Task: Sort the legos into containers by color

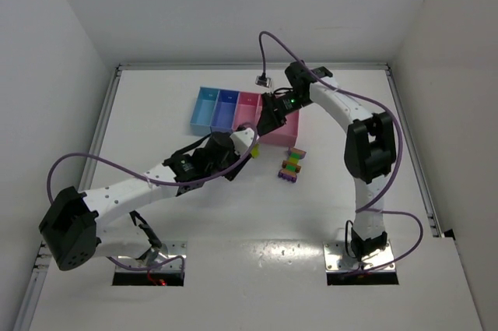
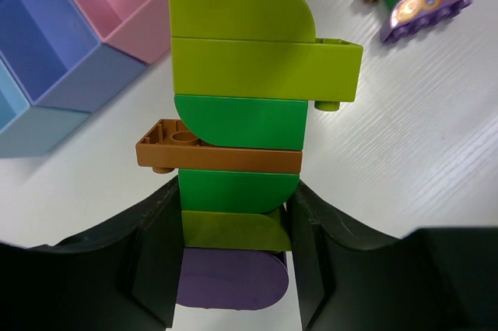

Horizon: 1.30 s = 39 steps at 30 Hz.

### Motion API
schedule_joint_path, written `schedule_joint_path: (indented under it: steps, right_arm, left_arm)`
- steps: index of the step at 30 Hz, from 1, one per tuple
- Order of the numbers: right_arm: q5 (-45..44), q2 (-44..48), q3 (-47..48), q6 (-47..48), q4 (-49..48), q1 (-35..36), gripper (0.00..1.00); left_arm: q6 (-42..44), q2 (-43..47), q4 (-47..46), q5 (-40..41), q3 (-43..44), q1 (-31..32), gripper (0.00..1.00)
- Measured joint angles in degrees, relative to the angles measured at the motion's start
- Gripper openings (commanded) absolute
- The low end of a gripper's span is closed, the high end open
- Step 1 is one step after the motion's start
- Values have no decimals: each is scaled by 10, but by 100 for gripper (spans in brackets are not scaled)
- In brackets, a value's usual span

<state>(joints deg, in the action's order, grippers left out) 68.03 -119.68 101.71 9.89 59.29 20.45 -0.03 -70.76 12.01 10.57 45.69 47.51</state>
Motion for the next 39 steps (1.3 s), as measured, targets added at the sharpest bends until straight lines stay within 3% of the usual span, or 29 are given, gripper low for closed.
schedule_joint_path:
  steps: [7, 9, 10, 14, 16, 22, 31, 39]
  right_arm:
    - [-5, 0, 0, 2, 4, 11, 83]
    - [-4, 0, 0, 3, 4, 11, 71]
    - [-3, 0, 0, 5, 3, 11, 55]
    - [-3, 0, 0, 8, -1, 10, 32]
    - [-2, 0, 0, 2, -2, 7, 23]
    - [0, 0, 0, 2, -1, 4, 8]
    - [3, 0, 14, -23, -22, -26, 5]
    - [-3, -3, 86, -117, -129, -56, 5]
  left_arm:
    - [0, 0, -10, -2, 16, 17, 1]
    - [0, 0, -10, -3, 16, 18, 1]
    - [0, 0, -10, -2, 16, 18, 1]
    - [0, 0, -11, 0, 19, 20, 1]
    - [2, 0, -9, 6, 21, 21, 1]
    - [0, 0, -10, 15, 21, 21, 1]
    - [-27, 26, 9, 26, 0, 15, 1]
    - [-66, 45, 57, 6, -16, -38, 2]
